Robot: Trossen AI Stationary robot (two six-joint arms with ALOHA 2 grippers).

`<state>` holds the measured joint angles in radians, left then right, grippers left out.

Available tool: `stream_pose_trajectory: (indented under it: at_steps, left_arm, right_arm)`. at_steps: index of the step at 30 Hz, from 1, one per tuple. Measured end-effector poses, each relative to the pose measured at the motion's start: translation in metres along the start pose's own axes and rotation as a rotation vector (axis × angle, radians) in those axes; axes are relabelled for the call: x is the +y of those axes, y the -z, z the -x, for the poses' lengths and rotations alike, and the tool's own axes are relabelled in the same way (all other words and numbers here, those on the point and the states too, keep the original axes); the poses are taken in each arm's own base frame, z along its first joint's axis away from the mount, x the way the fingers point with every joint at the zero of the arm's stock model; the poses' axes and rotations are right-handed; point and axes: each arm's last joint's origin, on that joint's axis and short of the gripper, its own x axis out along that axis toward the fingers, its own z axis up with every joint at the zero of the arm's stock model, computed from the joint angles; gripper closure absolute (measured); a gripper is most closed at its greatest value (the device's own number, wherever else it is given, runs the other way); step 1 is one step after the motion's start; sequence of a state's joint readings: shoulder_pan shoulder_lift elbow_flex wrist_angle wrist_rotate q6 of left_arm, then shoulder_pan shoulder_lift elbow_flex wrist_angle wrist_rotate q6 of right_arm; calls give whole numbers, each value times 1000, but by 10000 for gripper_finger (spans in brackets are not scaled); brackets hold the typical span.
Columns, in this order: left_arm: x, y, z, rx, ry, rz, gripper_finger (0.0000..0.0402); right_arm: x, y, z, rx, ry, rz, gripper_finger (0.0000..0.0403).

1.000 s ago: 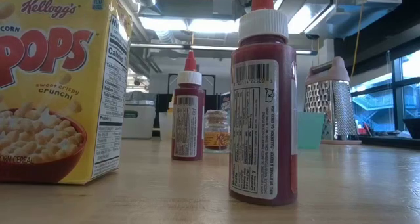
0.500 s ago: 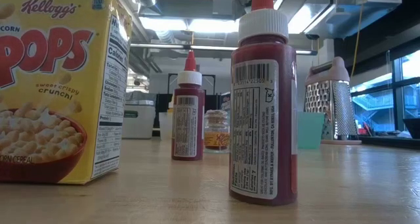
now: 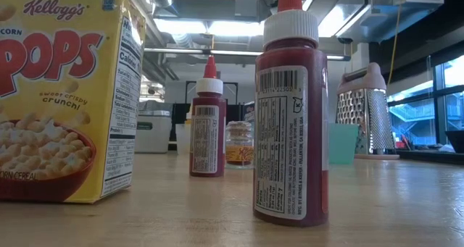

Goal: Pick & Place Kitchen Items
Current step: Put the red spice can into the gray bin

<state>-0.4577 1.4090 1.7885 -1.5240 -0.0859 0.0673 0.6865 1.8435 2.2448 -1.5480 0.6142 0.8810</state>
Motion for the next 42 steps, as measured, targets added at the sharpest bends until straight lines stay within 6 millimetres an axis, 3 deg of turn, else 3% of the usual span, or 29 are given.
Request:
stream_pose_trajectory:
  at_steps: [7, 15, 19, 24, 34, 42]
  left_arm:
    - [-21, -5, 2, -57, -123, 113, 167]
    - [-23, -5, 2, -78, -116, 412, 167]
    - [-24, -5, 2, -84, -111, 488, 167]
    - [-29, -5, 3, -92, -118, 500, 167]
    - [-33, -5, 4, -114, -205, 349, 167]
    - [-32, -9, 5, -147, -236, 274, 167]
  right_arm:
    - [-2, 1, -1, 26, 5, 147, 164]
    - [-6, -3, -6, 125, -82, 276, 165]
    - [-6, -2, -7, 250, -221, 274, 165]
    - [-3, 2, -3, 406, -344, 104, 165]
    - [6, 12, 6, 495, -289, -251, 156]
    - [15, 19, 4, 552, -266, -343, 110]
